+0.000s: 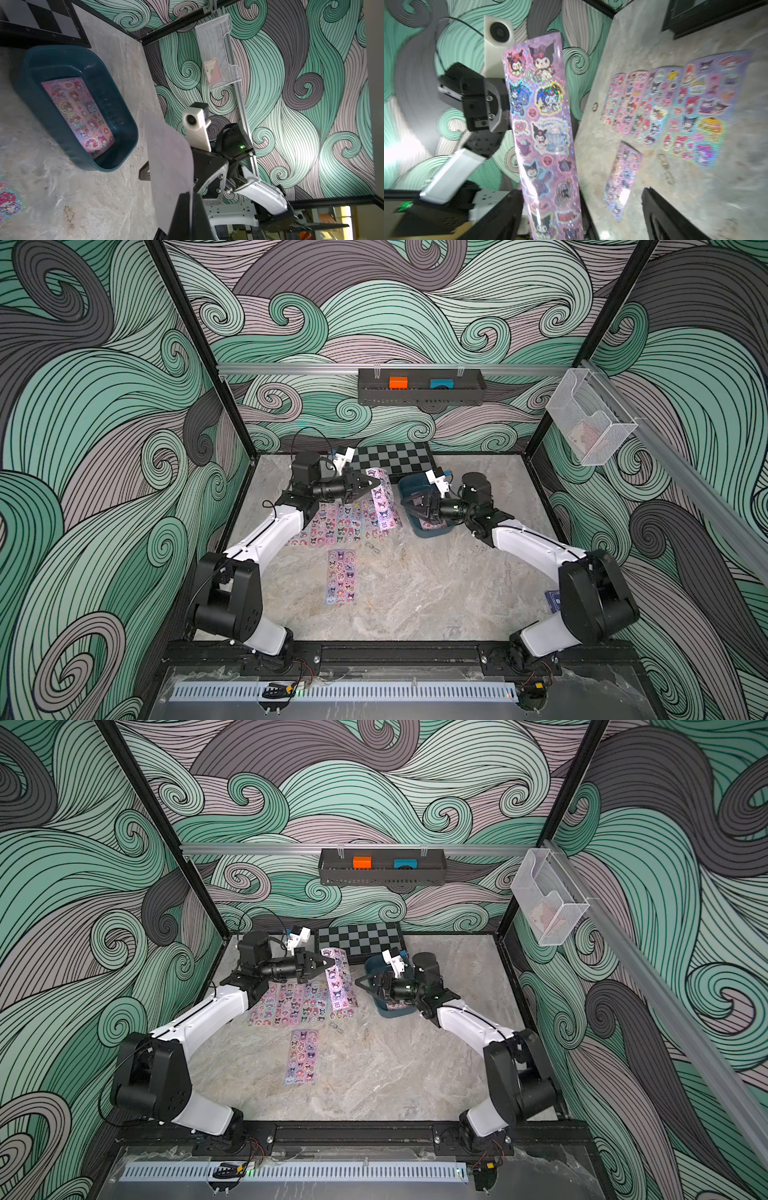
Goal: Take the stickers out of the storage box
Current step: Place the sticker at the center of the board.
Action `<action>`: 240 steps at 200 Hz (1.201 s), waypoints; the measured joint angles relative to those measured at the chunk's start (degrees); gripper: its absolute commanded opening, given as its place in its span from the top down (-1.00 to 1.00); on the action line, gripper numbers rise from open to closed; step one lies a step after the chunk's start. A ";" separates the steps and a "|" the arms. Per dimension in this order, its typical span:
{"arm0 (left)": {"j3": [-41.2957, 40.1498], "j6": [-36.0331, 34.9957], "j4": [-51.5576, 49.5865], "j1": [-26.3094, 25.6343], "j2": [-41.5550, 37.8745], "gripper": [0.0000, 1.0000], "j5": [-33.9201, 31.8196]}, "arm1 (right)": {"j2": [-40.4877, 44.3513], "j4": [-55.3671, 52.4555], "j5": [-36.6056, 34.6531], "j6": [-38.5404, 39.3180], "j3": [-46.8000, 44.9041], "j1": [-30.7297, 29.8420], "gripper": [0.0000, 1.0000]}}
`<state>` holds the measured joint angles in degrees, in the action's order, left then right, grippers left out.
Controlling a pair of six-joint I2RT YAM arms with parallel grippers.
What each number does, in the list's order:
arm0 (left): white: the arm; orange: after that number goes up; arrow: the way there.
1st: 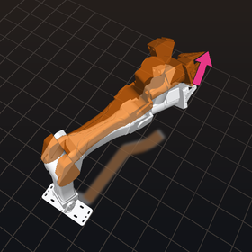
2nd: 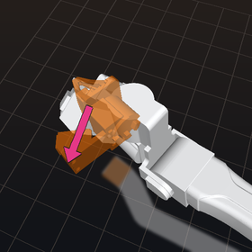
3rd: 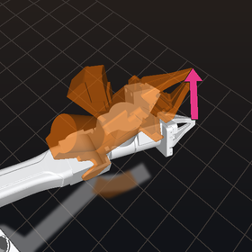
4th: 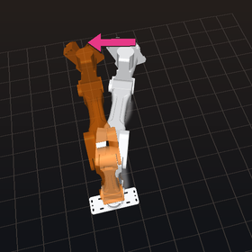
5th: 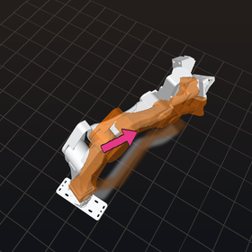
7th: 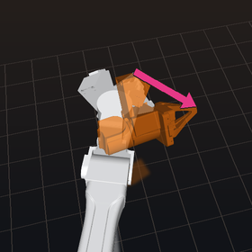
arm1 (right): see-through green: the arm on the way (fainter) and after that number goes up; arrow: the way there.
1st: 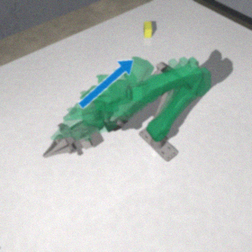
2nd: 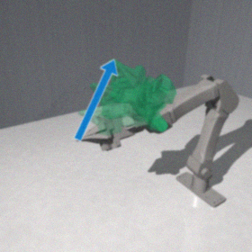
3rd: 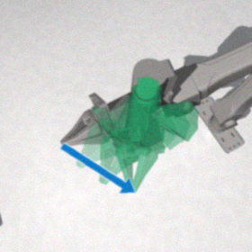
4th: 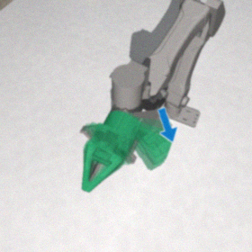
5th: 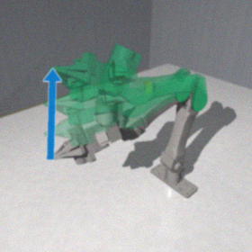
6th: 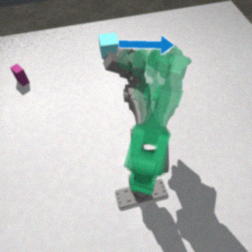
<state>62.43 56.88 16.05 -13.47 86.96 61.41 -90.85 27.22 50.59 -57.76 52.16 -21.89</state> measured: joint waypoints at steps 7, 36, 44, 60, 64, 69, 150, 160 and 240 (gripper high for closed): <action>0.02 0.85 1.16 -0.04 0.00 1.00 0.92 | -1.75 5.11 1.33 -3.48 -0.22 -0.02 -0.89; 0.02 3.17 4.50 -0.11 0.00 1.00 3.08 | -10.91 30.60 4.42 -20.61 -0.22 -0.07 -0.91; 0.02 3.45 4.92 -0.11 0.00 1.00 3.48 | -13.27 35.60 5.03 -24.37 0.07 -0.20 -0.90; 0.04 3.63 5.18 -0.17 0.00 1.00 3.85 | -15.87 41.38 5.70 -29.20 0.20 -0.42 -0.89; 0.04 3.63 5.16 -0.17 0.00 1.00 3.89 | -16.06 42.36 5.88 -30.12 0.17 -0.52 -0.89; 0.04 3.61 5.16 -0.17 0.00 1.00 3.98 | -16.09 43.36 6.01 -31.15 0.20 -0.68 -0.89; 0.24 4.09 5.64 -0.22 2.03 1.00 4.63 | -15.06 49.62 7.69 -34.97 2.16 -1.88 -0.54; 0.24 3.98 5.46 -0.22 2.23 1.00 4.66 | -14.88 49.27 7.91 -34.71 2.43 -2.03 -0.40; 2.32 -2.01 -4.09 -0.22 2.95 1.00 3.65 | -4.00 15.89 8.44 -13.46 3.48 -2.25 0.00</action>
<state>64.75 54.87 11.97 -13.69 89.91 65.06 -94.85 43.11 59.02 -71.22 55.64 -24.14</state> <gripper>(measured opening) 0.048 0.510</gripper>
